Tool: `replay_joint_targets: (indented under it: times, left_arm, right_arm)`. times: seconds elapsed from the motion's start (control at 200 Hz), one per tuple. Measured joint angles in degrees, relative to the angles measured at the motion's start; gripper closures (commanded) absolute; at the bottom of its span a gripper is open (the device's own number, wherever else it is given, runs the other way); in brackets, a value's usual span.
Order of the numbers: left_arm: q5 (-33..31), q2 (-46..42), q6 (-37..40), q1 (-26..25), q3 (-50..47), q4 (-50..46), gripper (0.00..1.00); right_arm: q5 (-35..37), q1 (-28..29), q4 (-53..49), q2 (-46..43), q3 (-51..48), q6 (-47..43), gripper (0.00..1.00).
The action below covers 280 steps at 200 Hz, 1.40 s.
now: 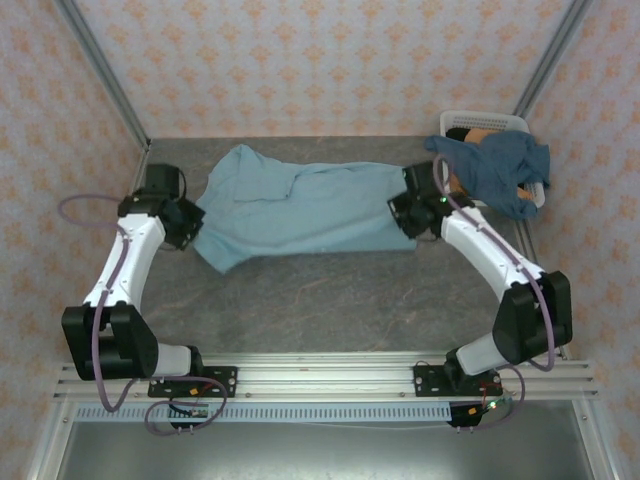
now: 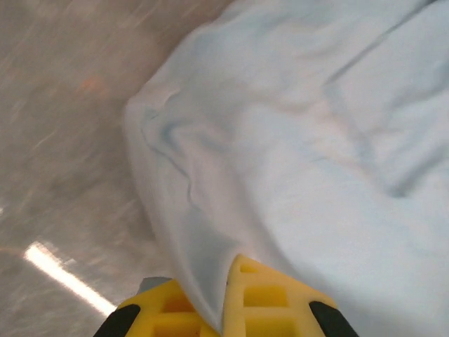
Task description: Fold and stack the t-shirts
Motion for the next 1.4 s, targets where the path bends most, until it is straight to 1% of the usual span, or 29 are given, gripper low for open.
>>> replay_joint_targets:
  times: [0.1,0.225,0.36,0.46,0.52,0.595,0.651,0.696,0.781,0.886,1.001,1.091,1.151,1.231,1.301,1.401]
  left_arm:
    - [-0.22,-0.66,-1.81,0.02,8.70,1.64,1.00]
    - [-0.83,-1.81,-3.37,-0.22,19.37,2.29,1.00]
    - [-3.23,-6.05,-4.09,-0.37,27.89,2.62,1.00]
    - [-5.84,-11.28,-4.33,-0.37,32.74,2.78,1.00]
    - [-7.08,-13.18,-4.35,-0.37,37.64,2.62,1.00]
    - [-7.80,-12.17,-4.35,-0.35,46.99,2.14,1.00]
    - [-7.82,-9.97,-4.37,-0.37,55.30,2.23,1.00]
    - [-7.96,-8.15,-4.39,-0.37,60.28,2.58,1.00]
    - [-8.20,-4.70,-4.79,-0.37,65.83,2.82,1.00]
    - [-7.67,0.81,-5.49,-0.35,67.54,3.85,1.00]
    - [-5.57,9.42,-5.66,-0.26,67.95,5.25,1.00]
    - [-3.56,18.36,-5.38,0.31,69.59,5.57,1.00]
    - [-1.90,24.11,-5.16,1.14,71.06,5.55,1.00]
    - [-0.15,29.59,-5.20,2.27,72.74,5.44,1.00]
    - [1.09,33.90,-5.27,3.13,76.70,4.96,1.00]
    - [2.49,39.78,-6.43,3.85,87.45,5.40,1.00]
  right_arm:
    - [1.53,-0.04,-0.33,-0.63,8.55,-6.67,1.00]
    - [2.16,-0.15,-0.68,-3.23,15.17,-13.33,1.00]
    - [2.29,-0.26,-0.09,-9.70,17.03,-18.49,1.00]
    - [1.86,-0.26,0.33,-15.61,17.59,-20.81,1.00]
    - [1.55,-0.24,0.39,-18.40,19.08,-21.49,1.00]
    - [0.96,-0.24,0.66,-20.65,22.25,-21.77,1.00]
    - [0.90,-0.24,1.16,-21.22,24.57,-21.84,1.00]
    - [0.76,-0.26,1.79,-21.18,26.10,-21.81,1.00]
    - [0.13,-0.46,2.73,-19.47,29.14,-21.42,1.00]
    - [-1.03,-0.81,5.31,-14.75,31.58,-20.74,1.00]
    - [-3.21,-1.81,9.64,-6.95,32.11,-19.10,1.00]
    - [-5.14,-2.89,12.52,1.18,32.15,-17.49,1.00]
    - [-6.45,-3.61,13.64,6.14,32.20,-16.39,1.00]
    - [-7.98,-4.68,14.10,12.07,33.16,-15.52,1.00]
    - [-9.01,-5.64,13.97,16.24,36.06,-15.06,1.00]
    - [-10.10,-7.50,13.46,20.74,43.23,-14.64,1.00]
